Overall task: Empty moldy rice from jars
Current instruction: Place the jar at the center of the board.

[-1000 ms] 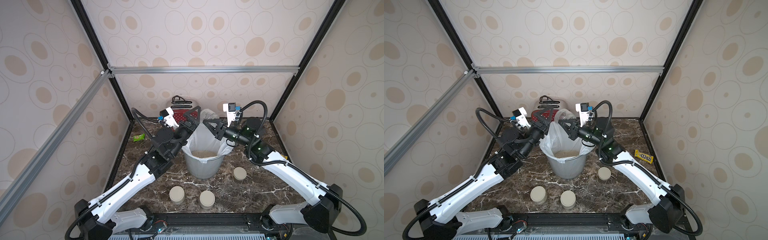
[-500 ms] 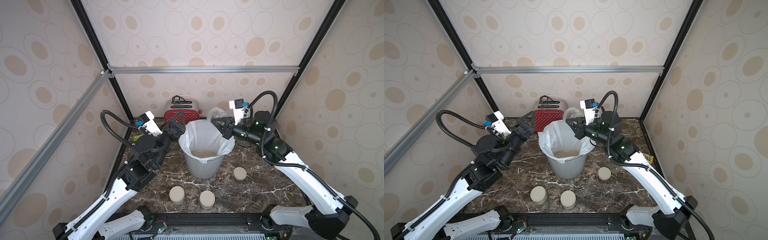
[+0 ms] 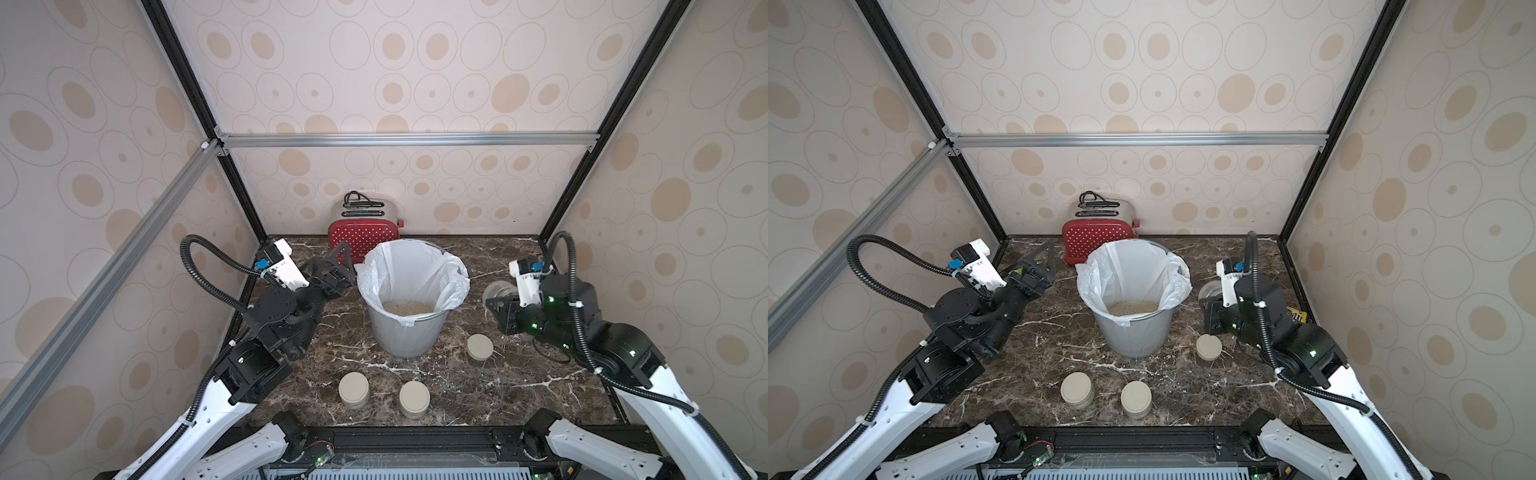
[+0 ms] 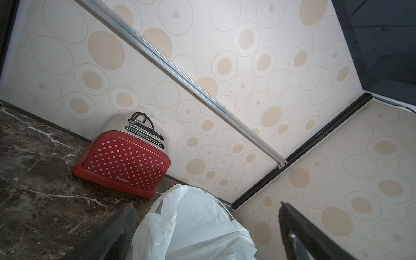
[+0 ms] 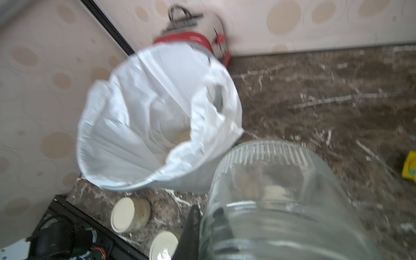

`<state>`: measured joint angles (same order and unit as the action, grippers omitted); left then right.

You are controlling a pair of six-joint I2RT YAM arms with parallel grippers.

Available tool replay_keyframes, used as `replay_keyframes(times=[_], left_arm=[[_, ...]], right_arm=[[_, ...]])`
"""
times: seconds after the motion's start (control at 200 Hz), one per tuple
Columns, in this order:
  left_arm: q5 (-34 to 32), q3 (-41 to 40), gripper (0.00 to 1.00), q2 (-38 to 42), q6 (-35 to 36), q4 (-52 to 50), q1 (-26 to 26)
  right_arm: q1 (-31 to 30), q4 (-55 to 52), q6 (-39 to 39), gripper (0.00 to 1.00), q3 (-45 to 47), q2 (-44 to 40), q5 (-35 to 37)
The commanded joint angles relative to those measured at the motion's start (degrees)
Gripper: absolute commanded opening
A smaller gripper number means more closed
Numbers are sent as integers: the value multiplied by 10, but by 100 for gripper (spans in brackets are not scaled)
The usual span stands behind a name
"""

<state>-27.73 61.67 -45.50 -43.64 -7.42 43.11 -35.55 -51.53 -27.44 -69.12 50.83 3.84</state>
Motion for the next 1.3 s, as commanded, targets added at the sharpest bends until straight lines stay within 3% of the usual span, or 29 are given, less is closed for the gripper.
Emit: replay_keyframes(times=[0.0, 0.22, 0.506, 1.292], left_arm=[[-18, -7, 99, 10, 11, -24, 0], [-24, -21, 99, 23, 2, -31, 0], [-34, -36, 99, 36, -7, -42, 0], [-35, -56, 99, 42, -25, -49, 0]], right_arm=[[2, -43, -63, 0, 65, 10, -19], [1, 7, -108, 0, 161, 55, -83], [-3, 61, -125, 0, 204, 107, -121], [-6, 131, -137, 0, 262, 227, -137]])
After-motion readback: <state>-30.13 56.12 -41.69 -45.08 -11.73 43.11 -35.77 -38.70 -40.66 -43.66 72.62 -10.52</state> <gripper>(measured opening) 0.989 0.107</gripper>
